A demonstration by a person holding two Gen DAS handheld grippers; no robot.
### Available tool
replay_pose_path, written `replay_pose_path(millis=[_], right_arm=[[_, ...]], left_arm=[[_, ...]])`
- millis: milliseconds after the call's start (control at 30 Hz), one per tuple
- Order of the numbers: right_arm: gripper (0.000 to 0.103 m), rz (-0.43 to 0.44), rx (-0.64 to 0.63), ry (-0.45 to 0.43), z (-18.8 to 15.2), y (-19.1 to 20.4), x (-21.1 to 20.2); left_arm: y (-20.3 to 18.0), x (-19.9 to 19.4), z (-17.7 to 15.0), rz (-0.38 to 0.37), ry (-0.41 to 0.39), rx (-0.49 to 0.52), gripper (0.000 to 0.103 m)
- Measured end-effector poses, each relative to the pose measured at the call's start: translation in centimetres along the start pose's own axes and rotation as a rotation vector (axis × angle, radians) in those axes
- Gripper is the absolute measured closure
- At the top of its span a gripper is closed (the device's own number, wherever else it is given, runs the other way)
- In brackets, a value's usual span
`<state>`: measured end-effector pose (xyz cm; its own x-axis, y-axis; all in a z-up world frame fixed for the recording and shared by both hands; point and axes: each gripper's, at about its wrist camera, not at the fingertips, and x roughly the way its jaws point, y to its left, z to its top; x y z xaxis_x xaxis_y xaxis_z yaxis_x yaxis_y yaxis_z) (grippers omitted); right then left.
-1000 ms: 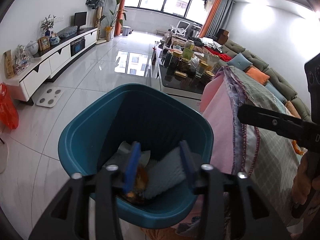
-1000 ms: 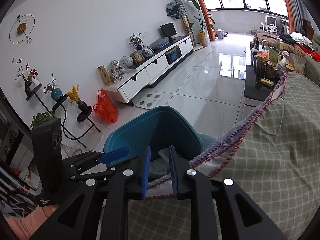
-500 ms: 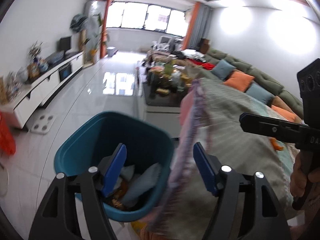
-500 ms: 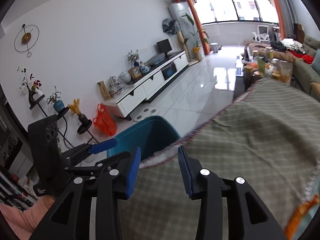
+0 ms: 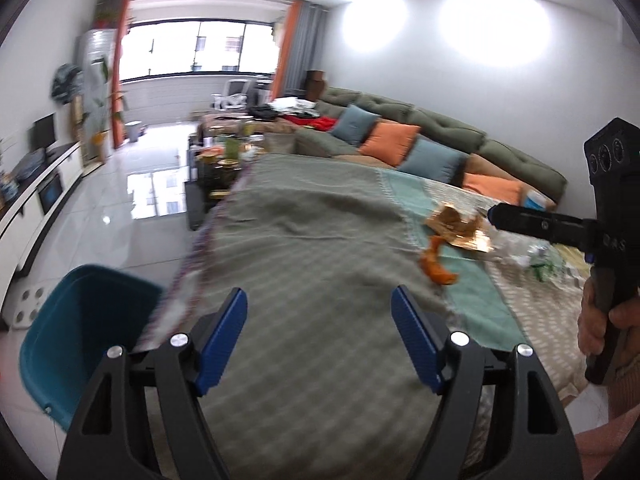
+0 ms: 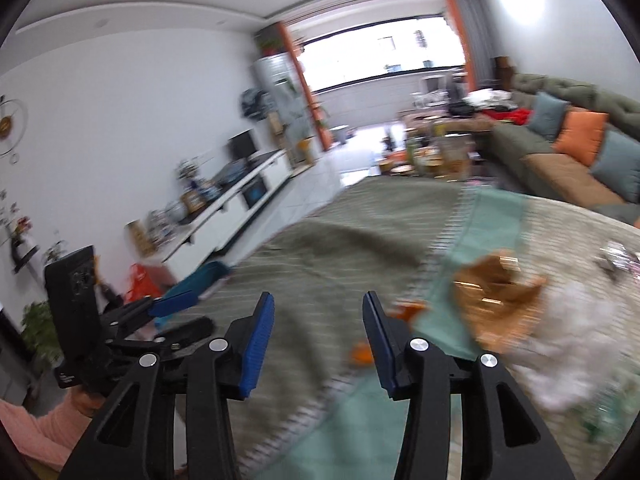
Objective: Collect trash
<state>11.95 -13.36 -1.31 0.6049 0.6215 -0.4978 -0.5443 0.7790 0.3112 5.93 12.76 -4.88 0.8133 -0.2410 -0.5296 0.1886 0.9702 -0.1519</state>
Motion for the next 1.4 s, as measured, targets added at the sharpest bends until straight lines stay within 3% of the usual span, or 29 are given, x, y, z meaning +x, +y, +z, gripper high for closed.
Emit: replay_pose_path(millis=[300,467,667,733,833,867,900,1100,1233,1400], right_arm=[[0.051,-0.263,0.114,-0.067,-0.5,-8.4,-4.6],[0.047,-0.328,0.162,-0.043,-0.8,-12.5,-4.4],[0.049,-0.304,0.197,0.001,-0.5,-15.1,-2.8],[0.057,-0.3,0.19,0.015,-0.5,-15.3,-2.1],[0.079,-0.287,0.192,0.032,-0.6,-15.4,-1.6],[0.092,-0.283,0.185,0.034,-0.6,-15.3,-1.5],[0.097,-0.284,0.181,0.031,-0.6,-15.2,-1.6],[0.1,-0.257,0.17,-0.025,-0.2,-14.5,-3.2],[0.1,-0.226,0.178,-0.064,0.4,-14.1,-4.3],[0.1,-0.207,0.166,-0.117,1.3,-12.9,-5.7]], left_arm=[[-6.3,2.4,0.2,-0.12,0.038,0.102,0.028],[-7.7,4.7,0.5,-0.137,0.093,0.128,0.028],[-8.9,7.3,1.4,-0.154,0.159,0.126,0.029],[-9.2,8.0,1.5,-0.159,0.177,0.129,0.029],[-9.5,9.2,1.7,-0.171,0.211,0.13,0.034],[-9.5,9.7,1.7,-0.168,0.229,0.128,0.036],[-9.7,10.1,1.7,-0.166,0.242,0.125,0.037],[-9.3,11.2,1.6,-0.16,0.289,0.103,0.054],[-9.1,11.3,1.5,-0.16,0.297,0.103,0.081],[-9.1,10.9,1.5,-0.164,0.282,0.099,0.084]])
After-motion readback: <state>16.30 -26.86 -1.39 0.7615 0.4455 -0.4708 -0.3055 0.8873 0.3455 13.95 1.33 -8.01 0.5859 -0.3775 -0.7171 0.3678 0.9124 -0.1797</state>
